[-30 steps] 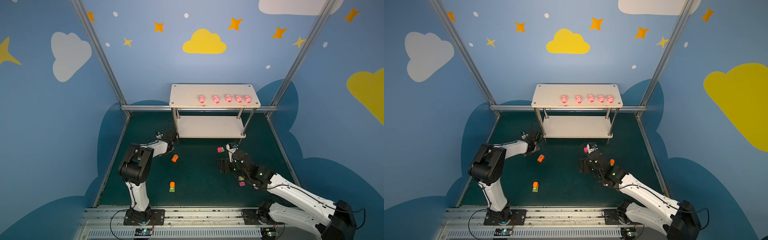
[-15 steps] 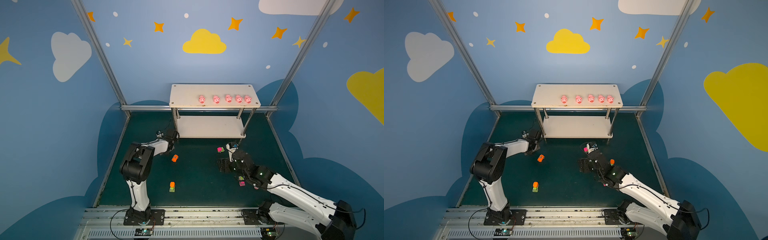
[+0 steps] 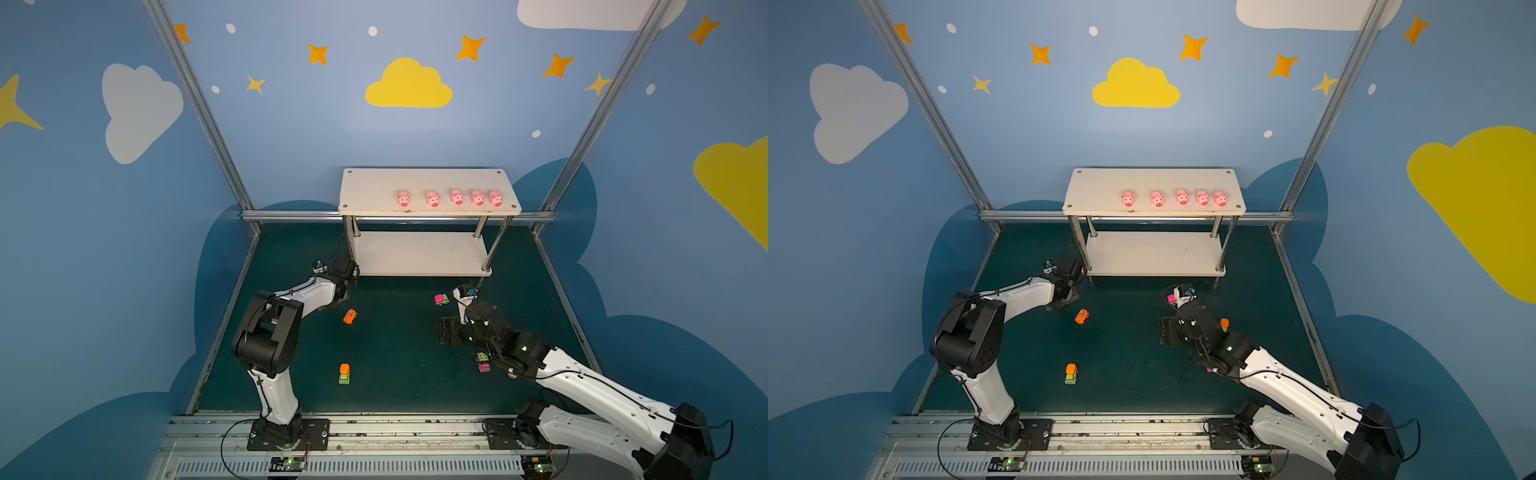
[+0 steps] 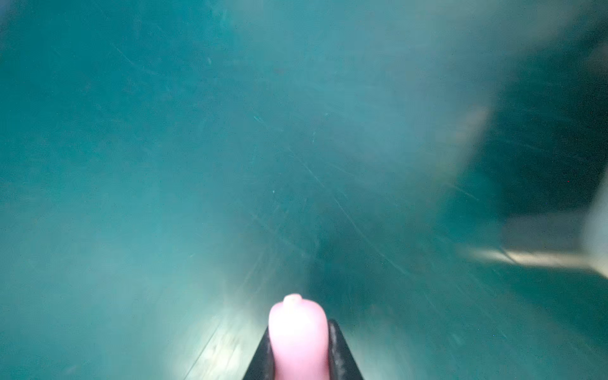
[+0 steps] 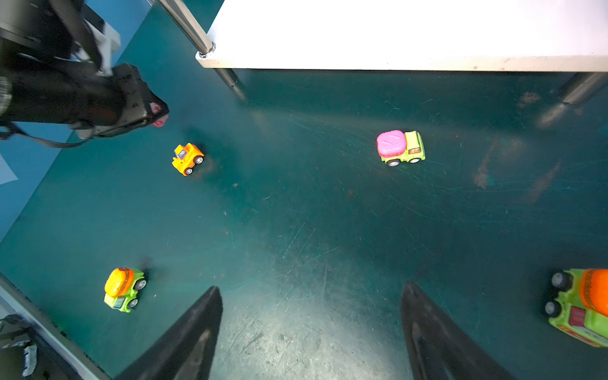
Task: Place and organize the plastic toys onto the shelf
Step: 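Lift the pink pig with the left gripper up to the top shelf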
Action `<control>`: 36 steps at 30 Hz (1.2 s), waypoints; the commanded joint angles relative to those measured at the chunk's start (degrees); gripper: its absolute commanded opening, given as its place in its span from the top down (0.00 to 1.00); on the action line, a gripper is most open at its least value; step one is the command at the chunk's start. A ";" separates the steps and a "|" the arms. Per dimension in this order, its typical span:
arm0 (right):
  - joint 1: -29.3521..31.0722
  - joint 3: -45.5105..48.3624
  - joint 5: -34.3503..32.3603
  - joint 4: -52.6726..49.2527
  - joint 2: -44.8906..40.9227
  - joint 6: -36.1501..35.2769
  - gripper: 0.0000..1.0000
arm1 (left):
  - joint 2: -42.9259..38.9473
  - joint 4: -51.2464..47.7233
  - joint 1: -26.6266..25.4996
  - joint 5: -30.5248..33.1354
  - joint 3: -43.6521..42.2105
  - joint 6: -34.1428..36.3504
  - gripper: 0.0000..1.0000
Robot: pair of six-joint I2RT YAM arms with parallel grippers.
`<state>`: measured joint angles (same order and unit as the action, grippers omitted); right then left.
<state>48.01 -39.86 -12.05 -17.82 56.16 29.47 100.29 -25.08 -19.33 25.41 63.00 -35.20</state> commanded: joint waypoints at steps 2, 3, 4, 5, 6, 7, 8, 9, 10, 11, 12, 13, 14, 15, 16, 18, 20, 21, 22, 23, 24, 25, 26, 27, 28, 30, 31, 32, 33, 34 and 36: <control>-0.19 -2.07 1.19 -0.43 -1.74 -0.64 0.17 | -6.89 -8.68 -1.64 3.29 1.33 1.78 0.77; -0.18 -2.00 1.31 -0.53 -1.92 -0.65 0.17 | -8.58 -9.95 -2.07 3.40 1.63 2.06 0.77; -0.04 -1.98 1.48 -0.54 -2.14 -0.70 0.17 | -10.19 -11.15 -2.53 3.56 2.10 2.30 0.77; -0.02 -1.96 1.73 -0.37 -2.35 -0.76 0.17 | -11.50 -12.42 -3.01 3.68 2.75 2.58 0.77; -0.09 -1.98 2.40 -0.22 -2.45 -1.15 0.17 | -13.00 -14.25 -3.54 3.94 3.84 2.75 0.77; 0.01 -2.18 2.75 -0.20 -2.46 -1.50 0.17 | -14.36 -16.18 -4.05 3.95 5.16 2.90 0.77; 0.03 -2.46 2.82 -0.34 -2.45 -1.60 0.17 | -15.45 -17.58 -4.42 4.03 6.04 3.13 0.77; 0.15 -2.75 3.06 -0.40 -2.46 -1.85 0.17 | -16.79 -18.86 -5.07 4.21 7.17 3.28 0.77; 0.36 -3.05 3.17 -0.53 -2.52 -1.97 0.17 | -18.06 -19.78 -5.52 4.08 8.32 3.72 0.77; 0.41 -3.28 3.23 -0.48 -2.71 -2.04 0.17 | -19.07 -20.44 -6.00 3.88 9.25 4.20 0.77; 0.64 -3.38 3.18 -0.45 -2.94 -2.05 0.17 | -20.22 -20.92 -6.60 3.35 10.27 5.33 0.77; 0.76 -3.40 3.19 -0.41 -3.15 -2.05 0.17 | -21.27 -20.97 -7.17 3.08 11.02 6.43 0.77; 0.94 -3.46 3.31 -0.34 -3.41 -2.05 0.17 | -22.18 -21.18 -7.68 3.06 12.01 7.13 0.77; 1.16 -3.51 3.35 -0.35 -3.58 -2.12 0.17 | -23.03 -21.69 -8.12 2.92 13.20 7.36 0.76; 1.40 -3.58 3.28 -0.44 -3.76 -2.14 0.17 | -23.59 -22.45 -8.49 2.78 14.75 7.66 0.76; 1.73 -3.84 3.36 -0.70 -3.84 -2.39 0.17 | -24.08 -23.96 -9.16 2.72 17.76 8.29 0.76; 2.14 -4.15 3.27 -0.94 -3.95 -2.57 0.17 | -24.07 -24.94 -9.73 2.89 20.59 9.29 0.76; 2.26 -4.29 3.28 -0.99 -4.03 -2.59 0.17 | -23.79 -25.19 -10.07 2.80 21.97 10.02 0.76; 2.50 -4.41 3.27 -1.00 -4.10 -2.67 0.17 | -23.59 -25.43 -10.21 2.65 23.66 10.58 0.76; 2.68 -4.58 3.12 -1.07 -4.26 -2.72 0.17 | -23.14 -25.70 -10.42 2.37 25.34 11.00 0.76; 2.86 -4.64 3.07 -1.07 -4.39 -2.67 0.17 | -22.37 -25.72 -10.49 1.90 27.27 11.65 0.76; 2.96 -4.70 2.95 -1.15 -4.54 -2.75 0.17 | -21.46 -25.87 -10.62 1.41 29.36 12.24 0.76; 3.12 -4.87 2.92 -1.24 -4.62 -2.83 0.17 | -20.37 -26.25 -10.73 1.03 31.27 12.63 0.76; 3.25 -5.04 2.83 -1.45 -4.68 -2.92 0.17 | -19.04 -26.78 -10.81 0.77 33.89 13.26 0.76; 3.32 -5.15 2.60 -1.67 -4.83 -3.00 0.17 | -17.50 -27.47 -10.97 0.59 36.82 13.99 0.76; 3.56 -5.29 2.25 -1.94 -5.13 -3.10 0.17 | -14.33 -28.70 -11.16 0.16 42.10 15.11 0.76; 3.65 -5.26 2.06 -2.06 -5.24 -3.14 0.17 | -12.55 -29.21 -11.24 -0.32 44.97 15.96 0.76; 3.67 -5.31 1.96 -2.22 -5.39 -3.11 0.17 | -10.98 -29.64 -11.25 -0.53 47.57 16.62 0.76; 3.76 -5.30 1.81 -2.39 -5.60 -3.11 0.17 | -9.07 -30.25 -11.34 -0.67 50.97 17.40 0.76; 3.78 -5.17 1.62 -2.47 -5.78 -3.05 0.17 | -6.91 -31.01 -11.34 -0.78 54.44 17.93 0.75; 3.76 -5.12 1.38 -2.65 -5.97 -3.02 0.17 | -2.82 -32.77 -11.34 -1.12 60.69 19.14 0.75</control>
<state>51.48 -43.20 -9.43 -18.96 51.29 26.89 93.86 -53.93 -30.48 25.02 118.24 -19.31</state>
